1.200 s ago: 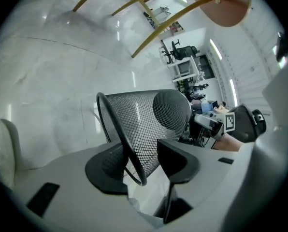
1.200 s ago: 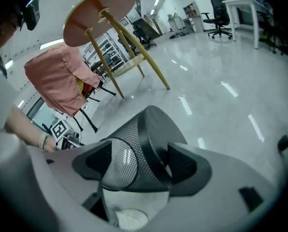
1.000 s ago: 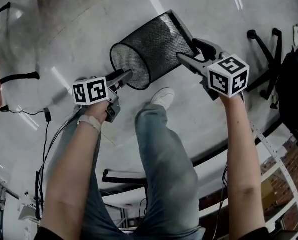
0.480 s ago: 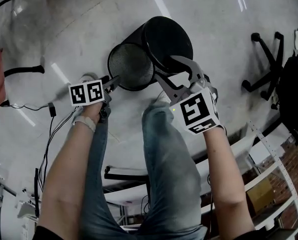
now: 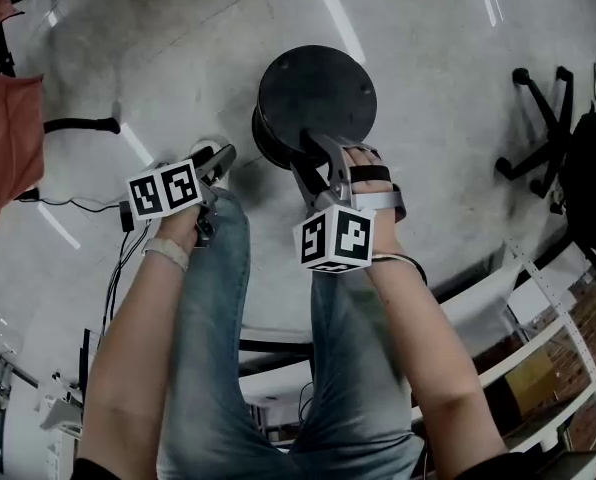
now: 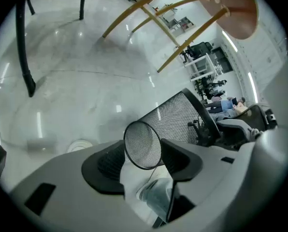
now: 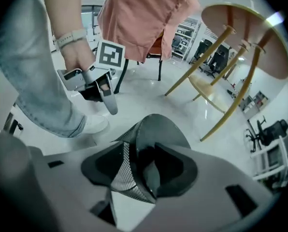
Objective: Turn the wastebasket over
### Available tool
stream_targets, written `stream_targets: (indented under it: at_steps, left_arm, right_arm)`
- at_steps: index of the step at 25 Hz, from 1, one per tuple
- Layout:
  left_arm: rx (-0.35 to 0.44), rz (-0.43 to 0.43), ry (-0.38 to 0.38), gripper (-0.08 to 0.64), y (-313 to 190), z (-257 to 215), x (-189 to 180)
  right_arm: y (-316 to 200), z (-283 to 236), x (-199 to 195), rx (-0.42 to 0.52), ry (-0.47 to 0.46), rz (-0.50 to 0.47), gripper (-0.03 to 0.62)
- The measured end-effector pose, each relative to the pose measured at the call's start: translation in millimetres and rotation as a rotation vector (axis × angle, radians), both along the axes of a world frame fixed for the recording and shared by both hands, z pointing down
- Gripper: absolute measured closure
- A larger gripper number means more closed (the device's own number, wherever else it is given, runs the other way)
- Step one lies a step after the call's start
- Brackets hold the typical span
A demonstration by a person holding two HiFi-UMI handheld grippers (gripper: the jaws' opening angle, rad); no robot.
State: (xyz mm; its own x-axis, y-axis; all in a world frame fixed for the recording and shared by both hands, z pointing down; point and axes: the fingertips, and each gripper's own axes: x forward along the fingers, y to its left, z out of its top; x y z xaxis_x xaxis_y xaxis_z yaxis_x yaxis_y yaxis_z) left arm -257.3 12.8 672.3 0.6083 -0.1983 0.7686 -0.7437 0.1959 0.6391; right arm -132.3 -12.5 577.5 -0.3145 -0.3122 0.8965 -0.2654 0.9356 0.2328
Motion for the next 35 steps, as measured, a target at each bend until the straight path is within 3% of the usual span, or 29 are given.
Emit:
stream_targets:
  at_steps: [6,12,15,23,28,31,33,35]
  left_arm:
    - [0.008,-0.021,-0.022,0.316,5,-9,-37]
    - [0.003,-0.056,-0.010,0.317,11,-12,-48]
    - [0.006,-0.089,0.015,0.316,13,-18,-44]
    - [0.035,-0.062,0.028,0.316,7,-24,-33]
    - [0.107,-0.048,0.090,0.317,-13,-52,-20]
    - [0.170,-0.027,0.128,0.332,-34,-84,-6]
    - [0.233,0.001,0.157,0.382,-48,-116,4]
    - [0.315,0.024,0.206,0.496,-61,-160,17]
  right_arm:
    - [4,8,-28,0.061,0.087,-0.066,0.390]
    - [11,35,-12,0.076,0.260,-0.075,0.411]
    - [1,48,2,0.100,0.273,-0.050,0.478]
    - [-68,50,12,0.134,0.266,0.003,0.469]
    - [-73,33,11,0.087,0.160,0.078,0.469]
    - [-78,4,11,0.064,0.015,0.192,0.469]
    - [-81,-25,8,0.012,-0.139,0.314,0.469]
    - [-79,-64,6,-0.047,-0.281,0.410,0.508]
